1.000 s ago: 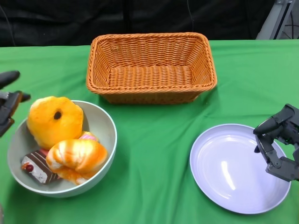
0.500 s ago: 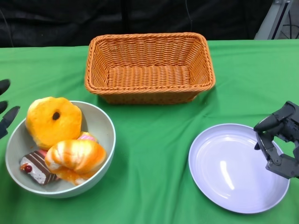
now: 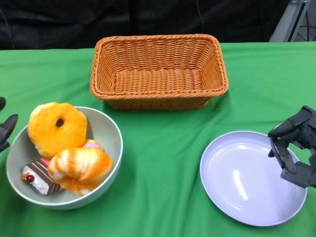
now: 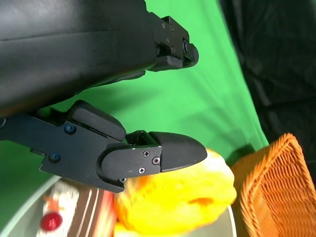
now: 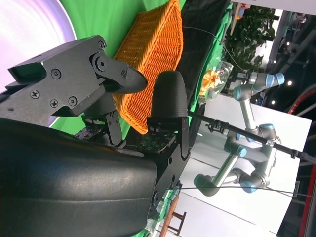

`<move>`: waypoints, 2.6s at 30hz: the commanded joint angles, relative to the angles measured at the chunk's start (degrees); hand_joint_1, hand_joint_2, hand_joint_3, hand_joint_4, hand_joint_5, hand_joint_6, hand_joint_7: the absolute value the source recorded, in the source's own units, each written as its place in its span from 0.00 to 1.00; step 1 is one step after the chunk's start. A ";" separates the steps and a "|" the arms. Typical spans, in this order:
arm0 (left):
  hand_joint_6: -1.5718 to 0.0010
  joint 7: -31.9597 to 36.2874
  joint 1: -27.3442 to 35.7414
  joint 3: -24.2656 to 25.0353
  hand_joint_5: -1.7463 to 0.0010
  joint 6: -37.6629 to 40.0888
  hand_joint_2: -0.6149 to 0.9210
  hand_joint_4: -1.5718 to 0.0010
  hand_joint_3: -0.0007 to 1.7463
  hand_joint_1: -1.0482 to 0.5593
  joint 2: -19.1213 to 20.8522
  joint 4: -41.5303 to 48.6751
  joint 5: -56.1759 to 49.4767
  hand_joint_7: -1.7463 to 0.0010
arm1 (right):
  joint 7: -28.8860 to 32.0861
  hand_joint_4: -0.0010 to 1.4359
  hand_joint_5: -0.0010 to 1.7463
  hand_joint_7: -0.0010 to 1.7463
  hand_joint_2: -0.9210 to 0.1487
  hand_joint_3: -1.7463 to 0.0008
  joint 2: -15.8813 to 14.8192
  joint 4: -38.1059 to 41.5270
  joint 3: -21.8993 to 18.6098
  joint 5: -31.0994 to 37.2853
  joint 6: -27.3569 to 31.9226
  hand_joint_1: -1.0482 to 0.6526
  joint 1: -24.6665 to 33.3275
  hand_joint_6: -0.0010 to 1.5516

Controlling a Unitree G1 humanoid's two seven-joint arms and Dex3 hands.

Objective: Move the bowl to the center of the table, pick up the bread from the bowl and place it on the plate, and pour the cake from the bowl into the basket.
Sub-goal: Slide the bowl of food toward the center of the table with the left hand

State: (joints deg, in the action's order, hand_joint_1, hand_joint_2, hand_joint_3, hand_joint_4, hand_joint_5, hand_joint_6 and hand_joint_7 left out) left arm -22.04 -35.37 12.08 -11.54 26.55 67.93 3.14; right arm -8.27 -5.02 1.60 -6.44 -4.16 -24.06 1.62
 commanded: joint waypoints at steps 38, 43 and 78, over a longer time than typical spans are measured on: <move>1.00 -14.63 7.36 0.14 1.00 48.53 1.00 1.00 0.33 0.22 -1.58 -33.45 14.65 1.00 | 0.25 0.48 0.89 0.76 0.25 0.54 -0.49 -1.14 0.22 1.42 -1.32 0.57 1.03 0.42; 1.00 -14.11 8.77 0.32 1.00 49.89 1.00 1.00 0.33 0.23 -2.15 -36.42 16.20 1.00 | 0.47 0.48 0.88 0.76 0.24 0.55 -0.52 -1.20 0.29 1.86 -1.04 0.57 1.04 0.42; 0.98 -10.72 17.33 -7.00 1.00 57.94 1.00 0.99 0.33 0.23 -9.99 -58.33 20.37 1.00 | 0.31 0.49 0.90 0.76 0.33 0.48 -1.82 0.03 0.44 3.13 -3.53 0.57 1.03 0.44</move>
State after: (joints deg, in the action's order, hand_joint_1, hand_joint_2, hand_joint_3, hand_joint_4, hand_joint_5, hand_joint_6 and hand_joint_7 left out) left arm -33.24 -18.51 5.38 45.89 16.88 10.67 23.02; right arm -7.94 -5.79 1.34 -5.53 -0.69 -27.02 2.46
